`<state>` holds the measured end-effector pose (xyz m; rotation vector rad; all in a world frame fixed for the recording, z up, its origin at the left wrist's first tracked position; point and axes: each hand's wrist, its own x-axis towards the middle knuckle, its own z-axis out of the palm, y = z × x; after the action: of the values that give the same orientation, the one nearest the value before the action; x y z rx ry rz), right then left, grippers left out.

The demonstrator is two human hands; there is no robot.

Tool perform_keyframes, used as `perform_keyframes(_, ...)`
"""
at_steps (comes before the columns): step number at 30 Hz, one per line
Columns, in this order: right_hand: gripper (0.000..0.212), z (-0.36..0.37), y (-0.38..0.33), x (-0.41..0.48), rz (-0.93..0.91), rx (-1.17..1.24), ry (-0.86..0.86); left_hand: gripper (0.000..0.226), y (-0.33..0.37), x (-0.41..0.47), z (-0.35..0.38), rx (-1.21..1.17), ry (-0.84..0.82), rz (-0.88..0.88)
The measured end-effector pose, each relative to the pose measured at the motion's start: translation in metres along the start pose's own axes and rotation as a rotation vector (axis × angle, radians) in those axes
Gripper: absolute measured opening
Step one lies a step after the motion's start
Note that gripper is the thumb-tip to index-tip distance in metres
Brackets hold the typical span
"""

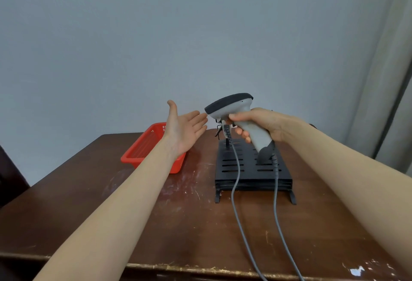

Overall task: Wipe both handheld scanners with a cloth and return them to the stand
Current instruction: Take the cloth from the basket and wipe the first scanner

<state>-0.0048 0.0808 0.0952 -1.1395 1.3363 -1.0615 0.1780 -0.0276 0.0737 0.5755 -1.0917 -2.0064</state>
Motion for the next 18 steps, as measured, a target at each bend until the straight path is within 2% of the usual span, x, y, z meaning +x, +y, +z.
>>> perform_keyframes(4,0.013,0.006,-0.005,0.009,0.034,0.159,-0.001,0.104,0.007,0.003,-0.017,0.009,0.006,-0.034)
perform_keyframes(6,0.020,0.010,-0.005,0.014,0.040,0.244,-0.004,0.100,0.012,0.007,-0.026,0.030,0.022,-0.026)
perform_keyframes(8,0.029,0.016,-0.005,0.020,0.032,0.286,0.017,0.084,0.018,0.012,-0.037,0.114,0.098,-0.002)
perform_keyframes(10,0.028,0.023,-0.006,0.025,0.003,0.280,0.054,0.061,0.022,0.018,-0.047,0.332,0.250,0.038)
perform_keyframes(13,0.021,0.033,-0.008,0.035,-0.050,0.288,0.116,0.034,0.024,0.029,-0.070,0.820,0.459,0.100)
perform_keyframes(15,0.021,0.037,-0.007,0.042,-0.060,0.324,0.133,0.031,0.022,0.032,-0.083,1.161,0.510,0.072)
perform_keyframes(18,0.021,0.039,-0.004,0.052,-0.039,0.315,0.164,0.038,0.017,0.037,-0.097,1.554,0.483,-0.091)
